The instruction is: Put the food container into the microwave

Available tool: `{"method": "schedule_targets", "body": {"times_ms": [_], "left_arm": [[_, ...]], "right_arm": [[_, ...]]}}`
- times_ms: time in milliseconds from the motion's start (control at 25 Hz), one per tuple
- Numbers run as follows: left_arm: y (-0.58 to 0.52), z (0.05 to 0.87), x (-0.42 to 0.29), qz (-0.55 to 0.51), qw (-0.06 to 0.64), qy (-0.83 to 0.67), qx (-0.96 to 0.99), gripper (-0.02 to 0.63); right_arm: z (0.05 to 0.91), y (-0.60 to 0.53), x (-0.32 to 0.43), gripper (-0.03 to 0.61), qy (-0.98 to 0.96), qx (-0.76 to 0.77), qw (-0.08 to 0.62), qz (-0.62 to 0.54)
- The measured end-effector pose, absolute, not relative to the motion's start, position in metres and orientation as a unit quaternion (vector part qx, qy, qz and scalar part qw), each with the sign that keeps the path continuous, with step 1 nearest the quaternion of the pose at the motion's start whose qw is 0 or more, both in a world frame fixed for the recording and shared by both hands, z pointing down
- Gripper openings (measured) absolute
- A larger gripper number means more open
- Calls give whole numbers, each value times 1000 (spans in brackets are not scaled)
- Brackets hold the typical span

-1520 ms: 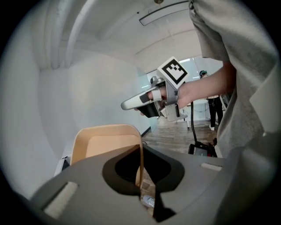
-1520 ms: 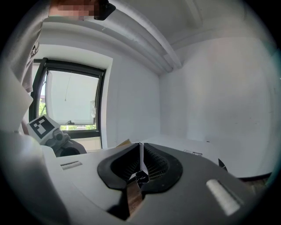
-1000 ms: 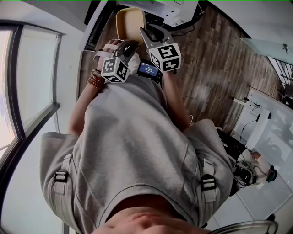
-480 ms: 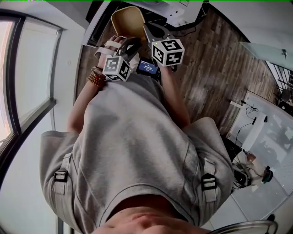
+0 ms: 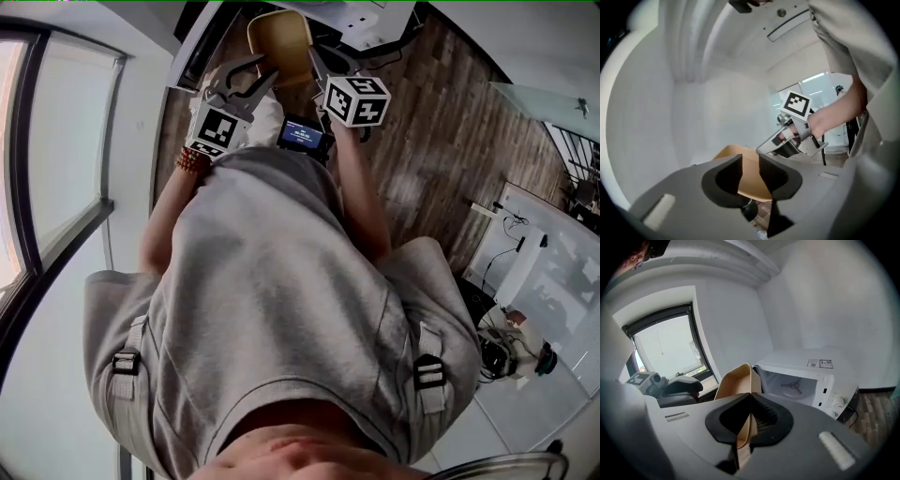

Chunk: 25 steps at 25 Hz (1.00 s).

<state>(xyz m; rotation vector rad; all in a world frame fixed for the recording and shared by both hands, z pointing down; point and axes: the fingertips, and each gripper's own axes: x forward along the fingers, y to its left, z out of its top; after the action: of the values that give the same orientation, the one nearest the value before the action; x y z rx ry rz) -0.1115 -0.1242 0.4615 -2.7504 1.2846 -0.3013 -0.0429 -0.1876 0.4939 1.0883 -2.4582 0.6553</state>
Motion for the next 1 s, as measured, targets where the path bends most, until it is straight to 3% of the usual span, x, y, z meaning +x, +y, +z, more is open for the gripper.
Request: {"method": "schedule_targets", "body": {"times_ms": [200, 1000], "left_arm": [[-132, 479, -130, -85, -4, 445, -891, 104], [-143, 497, -116, -95, -16, 425, -900, 98]], "right_arm": [[507, -185, -34, 25, -871, 380, 191, 244], [551, -203, -23, 25, -858, 376, 163, 310]]}}
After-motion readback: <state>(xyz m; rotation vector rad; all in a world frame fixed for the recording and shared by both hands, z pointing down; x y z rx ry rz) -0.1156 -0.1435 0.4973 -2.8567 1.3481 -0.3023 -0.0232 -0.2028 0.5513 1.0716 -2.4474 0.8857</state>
